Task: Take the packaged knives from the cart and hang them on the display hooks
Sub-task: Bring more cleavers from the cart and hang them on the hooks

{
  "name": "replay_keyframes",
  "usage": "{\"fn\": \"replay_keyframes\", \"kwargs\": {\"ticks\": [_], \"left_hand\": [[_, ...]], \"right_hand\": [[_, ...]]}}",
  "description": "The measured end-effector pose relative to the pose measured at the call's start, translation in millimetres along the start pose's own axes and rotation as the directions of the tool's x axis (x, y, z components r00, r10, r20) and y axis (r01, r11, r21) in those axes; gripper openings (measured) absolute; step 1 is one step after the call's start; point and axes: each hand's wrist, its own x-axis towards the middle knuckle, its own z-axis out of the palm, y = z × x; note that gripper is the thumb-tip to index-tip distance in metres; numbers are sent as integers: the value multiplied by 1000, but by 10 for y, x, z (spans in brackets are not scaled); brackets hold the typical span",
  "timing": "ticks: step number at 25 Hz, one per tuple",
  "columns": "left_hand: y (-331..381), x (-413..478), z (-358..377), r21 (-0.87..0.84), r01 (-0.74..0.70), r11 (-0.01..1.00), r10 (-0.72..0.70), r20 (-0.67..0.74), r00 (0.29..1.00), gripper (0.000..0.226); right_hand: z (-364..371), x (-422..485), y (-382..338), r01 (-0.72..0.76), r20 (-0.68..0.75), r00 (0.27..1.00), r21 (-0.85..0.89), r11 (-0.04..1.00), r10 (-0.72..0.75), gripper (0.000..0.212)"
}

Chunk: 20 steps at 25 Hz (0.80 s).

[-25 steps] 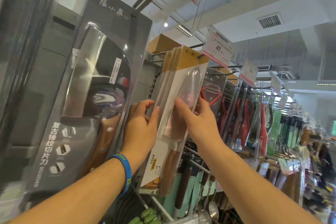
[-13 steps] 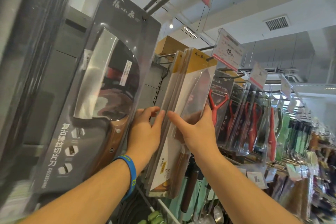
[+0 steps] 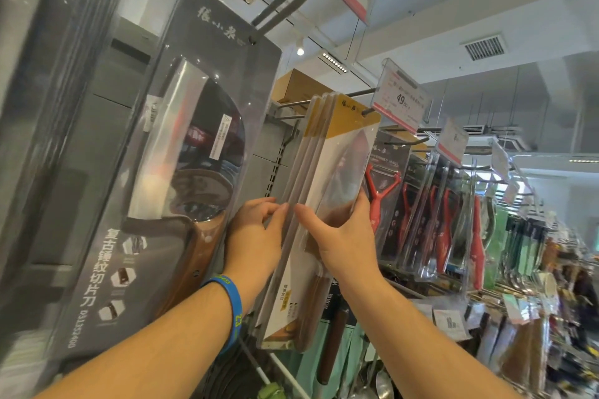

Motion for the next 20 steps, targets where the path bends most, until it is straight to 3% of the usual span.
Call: {"fn": "replay_keyframes", "kwargs": {"ticks": [12, 16, 20], "left_hand": [[224, -127, -80, -56, 72, 996, -67, 81, 994, 13], [336, -265, -175, 105, 61, 993, -82, 213, 974, 46], [359, -443, -337, 173, 11, 985, -55, 256, 965, 55]], "right_hand": [[-115, -133, -21, -17, 34, 999, -45, 999, 19, 126], [-179, -216, -31, -4, 40, 999, -77, 997, 7, 126], [-189, -289, -40, 8, 69, 998, -3, 1000, -8, 123]]}}
